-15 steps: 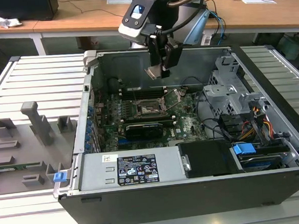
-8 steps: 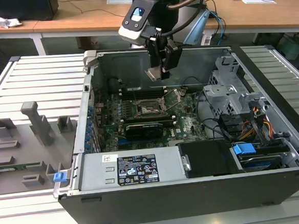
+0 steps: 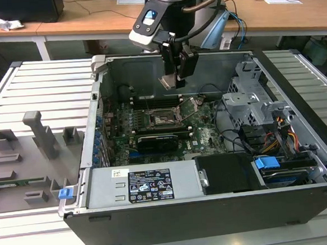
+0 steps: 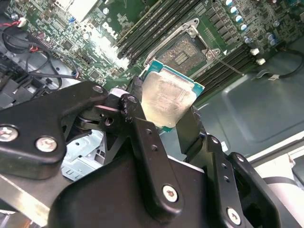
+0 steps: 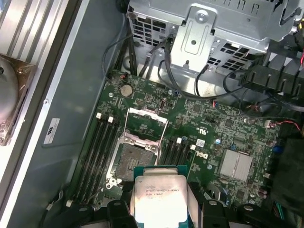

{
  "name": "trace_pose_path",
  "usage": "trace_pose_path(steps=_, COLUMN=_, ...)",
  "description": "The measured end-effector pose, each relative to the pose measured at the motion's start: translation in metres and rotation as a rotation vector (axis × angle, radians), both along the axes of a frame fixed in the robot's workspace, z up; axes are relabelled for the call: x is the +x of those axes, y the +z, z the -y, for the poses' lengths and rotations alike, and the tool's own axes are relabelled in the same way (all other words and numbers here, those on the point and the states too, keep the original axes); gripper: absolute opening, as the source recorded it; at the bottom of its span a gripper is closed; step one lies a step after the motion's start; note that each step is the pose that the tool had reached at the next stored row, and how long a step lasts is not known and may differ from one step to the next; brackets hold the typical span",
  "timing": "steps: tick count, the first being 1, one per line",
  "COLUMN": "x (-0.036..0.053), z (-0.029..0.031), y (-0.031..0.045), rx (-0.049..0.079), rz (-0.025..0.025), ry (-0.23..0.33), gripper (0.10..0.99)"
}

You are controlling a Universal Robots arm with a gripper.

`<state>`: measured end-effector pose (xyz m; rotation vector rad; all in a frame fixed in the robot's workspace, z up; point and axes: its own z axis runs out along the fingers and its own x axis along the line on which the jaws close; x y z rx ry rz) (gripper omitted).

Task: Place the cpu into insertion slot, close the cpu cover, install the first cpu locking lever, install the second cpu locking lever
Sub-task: 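Place the cpu into insertion slot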

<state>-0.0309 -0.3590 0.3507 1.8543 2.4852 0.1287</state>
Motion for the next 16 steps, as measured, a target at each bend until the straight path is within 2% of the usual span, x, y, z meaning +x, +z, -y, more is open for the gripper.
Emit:
trace_pose_path(steps=6, x=0.0000, z=0.0000, y=-0.0029, rx=-0.001, rz=-0.0001, ry=-0.086, gripper=0.529)
trace_pose_path(steps=16, x=0.0000, z=0.0000, y=-0.0113, rx=-0.001, rz=-0.0001, ry=-0.094, gripper=0.529)
